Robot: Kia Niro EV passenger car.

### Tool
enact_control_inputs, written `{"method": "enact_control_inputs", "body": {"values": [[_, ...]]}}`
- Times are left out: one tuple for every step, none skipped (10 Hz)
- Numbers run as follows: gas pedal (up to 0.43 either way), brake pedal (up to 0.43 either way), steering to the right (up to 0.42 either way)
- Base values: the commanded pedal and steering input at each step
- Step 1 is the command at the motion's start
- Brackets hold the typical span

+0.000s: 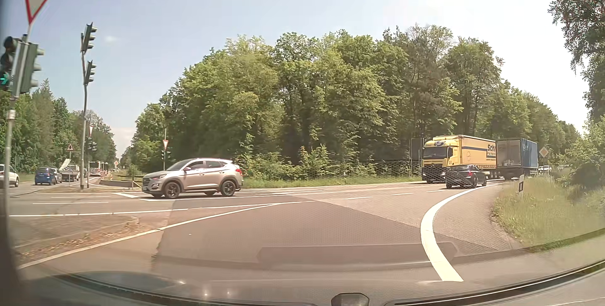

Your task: Follow the waypoints while adhering to traffic rules and regulations

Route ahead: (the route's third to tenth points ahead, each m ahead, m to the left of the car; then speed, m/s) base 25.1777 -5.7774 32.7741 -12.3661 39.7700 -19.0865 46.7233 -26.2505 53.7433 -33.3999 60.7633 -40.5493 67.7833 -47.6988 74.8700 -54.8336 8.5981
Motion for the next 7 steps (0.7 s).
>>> {"method": "enact_control_inputs", "body": {"values": [[0.118, 0.018, 0.114], [0.13, 0.018, 0.118], [0.13, 0.018, 0.122], [0.13, 0.018, 0.124], [0.13, 0.024, 0.124], [0.13, 0.024, 0.124], [0.13, 0.018, 0.124]]}}
